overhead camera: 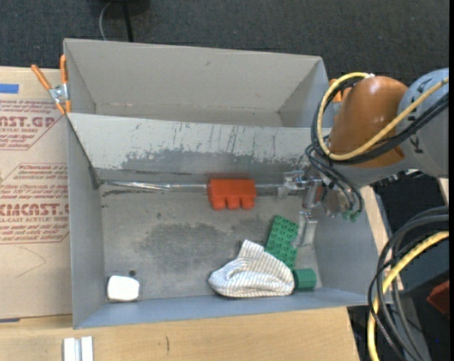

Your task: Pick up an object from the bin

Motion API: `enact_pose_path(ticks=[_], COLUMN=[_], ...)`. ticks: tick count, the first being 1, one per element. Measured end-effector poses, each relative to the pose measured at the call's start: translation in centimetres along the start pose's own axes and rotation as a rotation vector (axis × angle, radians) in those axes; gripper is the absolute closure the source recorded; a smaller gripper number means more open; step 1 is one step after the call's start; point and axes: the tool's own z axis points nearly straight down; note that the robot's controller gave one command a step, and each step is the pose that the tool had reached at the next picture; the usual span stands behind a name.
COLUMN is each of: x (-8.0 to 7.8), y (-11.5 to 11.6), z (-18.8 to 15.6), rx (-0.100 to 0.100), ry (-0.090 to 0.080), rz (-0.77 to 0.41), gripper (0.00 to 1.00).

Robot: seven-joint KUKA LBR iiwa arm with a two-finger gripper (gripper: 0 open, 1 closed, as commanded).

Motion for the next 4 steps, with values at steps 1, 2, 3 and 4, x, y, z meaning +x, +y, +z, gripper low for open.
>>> enact_pose_path(ticks=[1,2,3,4], x=[-0.2,0.9,4.6,2.7], y=[0.0,-1.1,2.5,2.6], z=[-0.5,2.9,2.3,3.2], rx=[0.001,0.001,0.001,-0.001], ry=[-0.007,-0.011,-0.002,-0.012], rz=[-0.001,-0.252,-0.581,-0.561], gripper=[0.00,0.00,0.00,0.00])
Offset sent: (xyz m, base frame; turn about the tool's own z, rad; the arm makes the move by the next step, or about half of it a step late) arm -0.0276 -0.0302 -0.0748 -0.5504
